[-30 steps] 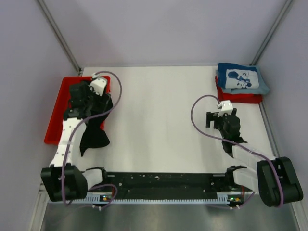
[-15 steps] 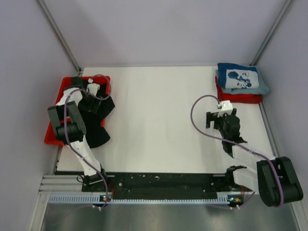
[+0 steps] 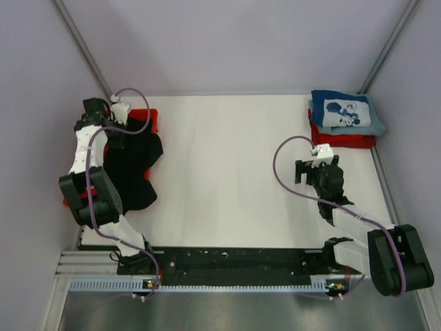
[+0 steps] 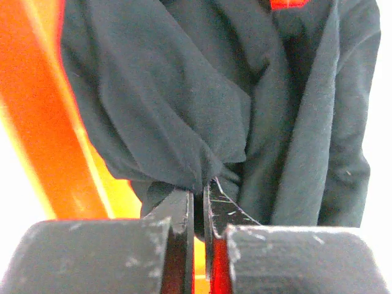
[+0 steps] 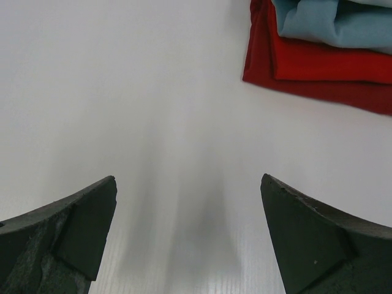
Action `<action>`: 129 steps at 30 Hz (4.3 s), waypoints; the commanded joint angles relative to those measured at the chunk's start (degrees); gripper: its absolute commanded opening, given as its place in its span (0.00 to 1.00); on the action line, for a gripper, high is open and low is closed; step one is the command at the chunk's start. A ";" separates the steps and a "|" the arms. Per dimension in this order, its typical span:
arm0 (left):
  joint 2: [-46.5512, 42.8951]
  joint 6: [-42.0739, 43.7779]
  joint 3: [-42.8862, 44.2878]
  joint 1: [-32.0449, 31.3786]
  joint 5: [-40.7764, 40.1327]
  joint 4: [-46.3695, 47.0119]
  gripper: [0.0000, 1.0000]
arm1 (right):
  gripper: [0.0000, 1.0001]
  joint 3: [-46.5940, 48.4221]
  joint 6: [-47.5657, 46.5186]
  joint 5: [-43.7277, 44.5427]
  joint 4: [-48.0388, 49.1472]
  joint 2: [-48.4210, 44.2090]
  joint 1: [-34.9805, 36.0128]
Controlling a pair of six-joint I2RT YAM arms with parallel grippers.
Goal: Fold and stack the t-shirts
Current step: Grab crumpled tshirt from bin with the left arm, then move the tshirt to the center of the board, then flatten out the tshirt
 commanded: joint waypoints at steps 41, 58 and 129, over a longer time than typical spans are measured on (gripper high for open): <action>-19.33 6.96 -12.76 -35.37 13.40 -14.72 0.67 | 0.66 13.95 32.16 -19.14 -28.80 -5.51 19.20; -9.17 8.02 -30.48 -30.70 16.64 -5.13 0.65 | 0.49 30.12 29.08 4.63 -36.45 29.30 43.92; -46.07 6.78 -6.49 -22.53 4.60 -16.03 0.00 | 0.95 40.86 29.59 -26.76 -46.20 21.65 37.86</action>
